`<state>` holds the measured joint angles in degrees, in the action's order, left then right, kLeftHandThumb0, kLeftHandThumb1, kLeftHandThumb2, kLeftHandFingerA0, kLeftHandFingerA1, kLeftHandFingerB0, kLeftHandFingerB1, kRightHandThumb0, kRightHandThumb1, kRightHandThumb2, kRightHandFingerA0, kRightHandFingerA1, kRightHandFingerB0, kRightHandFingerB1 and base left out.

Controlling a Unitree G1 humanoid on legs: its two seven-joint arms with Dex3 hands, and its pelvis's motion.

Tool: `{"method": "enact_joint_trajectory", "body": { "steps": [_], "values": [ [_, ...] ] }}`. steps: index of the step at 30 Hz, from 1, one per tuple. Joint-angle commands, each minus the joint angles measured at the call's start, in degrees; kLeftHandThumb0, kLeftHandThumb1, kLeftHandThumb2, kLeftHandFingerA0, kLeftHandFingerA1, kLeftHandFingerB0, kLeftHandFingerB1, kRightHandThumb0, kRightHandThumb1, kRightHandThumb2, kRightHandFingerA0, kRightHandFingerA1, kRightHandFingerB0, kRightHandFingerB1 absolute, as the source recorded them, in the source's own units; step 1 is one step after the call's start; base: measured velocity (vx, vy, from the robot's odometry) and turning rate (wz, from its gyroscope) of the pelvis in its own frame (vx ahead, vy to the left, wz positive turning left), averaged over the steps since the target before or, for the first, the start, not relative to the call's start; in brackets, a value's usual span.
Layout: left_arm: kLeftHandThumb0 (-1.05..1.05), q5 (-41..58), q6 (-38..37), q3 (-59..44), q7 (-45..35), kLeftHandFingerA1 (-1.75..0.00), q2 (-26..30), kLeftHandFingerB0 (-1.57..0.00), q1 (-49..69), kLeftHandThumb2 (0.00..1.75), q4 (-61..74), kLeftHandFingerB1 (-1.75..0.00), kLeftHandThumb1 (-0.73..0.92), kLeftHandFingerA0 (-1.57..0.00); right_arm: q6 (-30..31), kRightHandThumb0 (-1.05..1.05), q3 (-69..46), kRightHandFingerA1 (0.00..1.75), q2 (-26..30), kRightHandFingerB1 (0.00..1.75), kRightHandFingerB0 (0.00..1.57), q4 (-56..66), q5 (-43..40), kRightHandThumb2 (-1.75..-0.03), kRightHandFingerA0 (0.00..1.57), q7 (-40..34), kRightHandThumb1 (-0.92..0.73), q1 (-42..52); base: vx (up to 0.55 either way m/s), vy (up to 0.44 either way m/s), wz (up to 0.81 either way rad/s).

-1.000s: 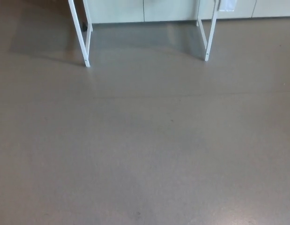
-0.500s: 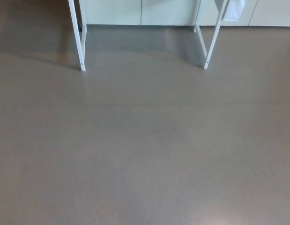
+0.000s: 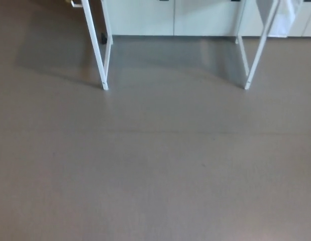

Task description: The robot walks towards a desk on which a file tray is kept in the middle and a toilet paper roll is kept on its right. The robot uses its right hand to hook on finger in the gap of the roll and grabs it, lifts it and places it on the tray.

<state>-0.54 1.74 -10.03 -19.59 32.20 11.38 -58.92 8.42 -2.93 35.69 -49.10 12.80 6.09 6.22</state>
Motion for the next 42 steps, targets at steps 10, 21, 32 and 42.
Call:
{"method": "enact_joint_trajectory", "body": {
  "steps": [10,21,32,42],
  "values": [
    [-0.37,0.3,-1.2,-0.3,-0.1,-0.79,0.9,-0.29,-0.2,1.00,-0.3,-0.70,0.75,-0.34,0.6,-0.29,-0.1,0.54,0.3,0.50,0.06,-0.4,-0.6,-1.00,0.11,0.2,-0.50,0.1,0.40,0.166,-0.18],
    [-0.37,0.4,-1.2,-0.3,-0.1,-0.79,0.9,-0.29,-0.2,1.00,-0.3,-0.70,0.75,-0.34,0.6,-0.29,-0.1,0.54,0.3,0.50,0.06,-0.5,-0.5,-1.00,0.11,0.2,-0.50,0.1,0.35,0.024,0.11],
    [-0.37,0.3,-0.9,-0.3,0.0,-0.79,0.8,-0.29,-1.0,1.00,-0.2,-0.70,0.75,-0.34,0.8,-0.29,-0.2,0.54,0.5,0.50,0.06,-0.6,-0.6,-1.00,0.11,0.3,-0.50,-0.8,0.47,-0.062,0.14],
    [-0.37,0.4,-0.9,-0.4,0.0,-0.79,0.6,-0.29,-1.3,1.00,-0.5,-0.70,0.75,-0.34,1.0,-0.29,-0.1,0.54,0.6,0.50,0.06,-0.7,-0.5,-1.00,0.11,0.4,-0.50,-1.4,0.40,0.131,-0.20]
  ]
}}
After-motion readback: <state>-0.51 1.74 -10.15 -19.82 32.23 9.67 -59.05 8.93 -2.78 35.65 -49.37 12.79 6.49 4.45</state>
